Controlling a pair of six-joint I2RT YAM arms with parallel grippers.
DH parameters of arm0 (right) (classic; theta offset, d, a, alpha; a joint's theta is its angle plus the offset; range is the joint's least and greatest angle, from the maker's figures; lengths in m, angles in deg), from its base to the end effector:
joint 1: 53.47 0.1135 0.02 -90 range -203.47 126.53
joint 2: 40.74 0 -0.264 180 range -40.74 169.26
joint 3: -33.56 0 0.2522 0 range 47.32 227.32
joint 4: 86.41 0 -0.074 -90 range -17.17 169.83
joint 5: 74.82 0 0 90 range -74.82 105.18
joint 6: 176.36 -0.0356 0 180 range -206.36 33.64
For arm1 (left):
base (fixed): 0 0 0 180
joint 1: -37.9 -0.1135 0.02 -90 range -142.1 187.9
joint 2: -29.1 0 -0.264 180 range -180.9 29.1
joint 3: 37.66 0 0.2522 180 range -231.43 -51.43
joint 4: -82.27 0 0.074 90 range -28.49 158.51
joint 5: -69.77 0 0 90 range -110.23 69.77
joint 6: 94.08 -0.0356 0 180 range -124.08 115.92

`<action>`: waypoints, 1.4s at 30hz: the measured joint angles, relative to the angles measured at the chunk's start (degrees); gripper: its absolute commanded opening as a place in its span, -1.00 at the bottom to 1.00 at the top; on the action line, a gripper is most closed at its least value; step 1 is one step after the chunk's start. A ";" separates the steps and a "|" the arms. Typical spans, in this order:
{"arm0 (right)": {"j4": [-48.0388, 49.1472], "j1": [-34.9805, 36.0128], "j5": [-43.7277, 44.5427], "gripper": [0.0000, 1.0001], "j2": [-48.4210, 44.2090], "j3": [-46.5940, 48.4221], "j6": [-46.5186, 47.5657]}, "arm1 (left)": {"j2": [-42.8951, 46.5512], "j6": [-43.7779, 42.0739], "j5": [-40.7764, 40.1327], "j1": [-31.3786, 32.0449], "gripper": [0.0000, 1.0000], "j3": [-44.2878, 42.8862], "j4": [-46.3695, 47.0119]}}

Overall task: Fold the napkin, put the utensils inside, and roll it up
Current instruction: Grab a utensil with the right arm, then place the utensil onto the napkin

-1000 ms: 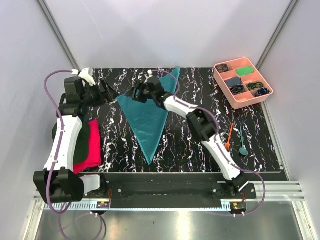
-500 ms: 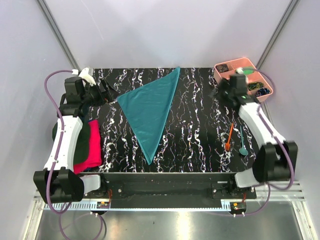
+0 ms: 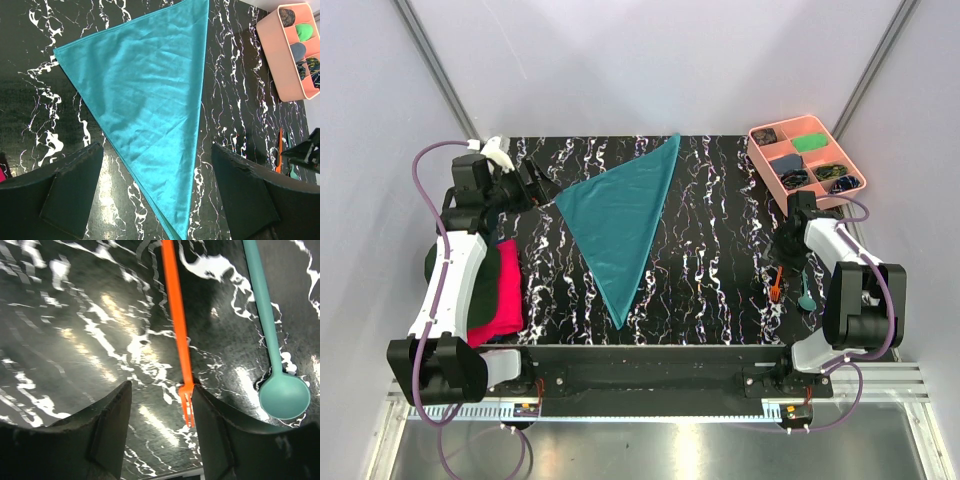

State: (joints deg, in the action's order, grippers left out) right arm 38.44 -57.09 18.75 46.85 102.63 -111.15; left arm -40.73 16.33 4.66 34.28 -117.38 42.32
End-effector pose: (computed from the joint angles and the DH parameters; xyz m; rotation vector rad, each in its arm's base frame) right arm 0.2781 -0.0198 0.1920 0.7117 2.7598 -0.0122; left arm 0.2698 0.0021 0.3514 -0.1746 2.0962 -0.6312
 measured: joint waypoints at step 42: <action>4.52 36.15 -6.38 -1.00 30.91 37.16 -8.63 | 0.00 0.59 1.97 0.17 0.82 0.00 0.83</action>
State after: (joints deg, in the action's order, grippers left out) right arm 42.97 -20.94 12.37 77.76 139.78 -119.79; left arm -40.73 16.92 6.63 34.46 -117.38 43.15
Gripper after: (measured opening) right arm 0.019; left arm 0.914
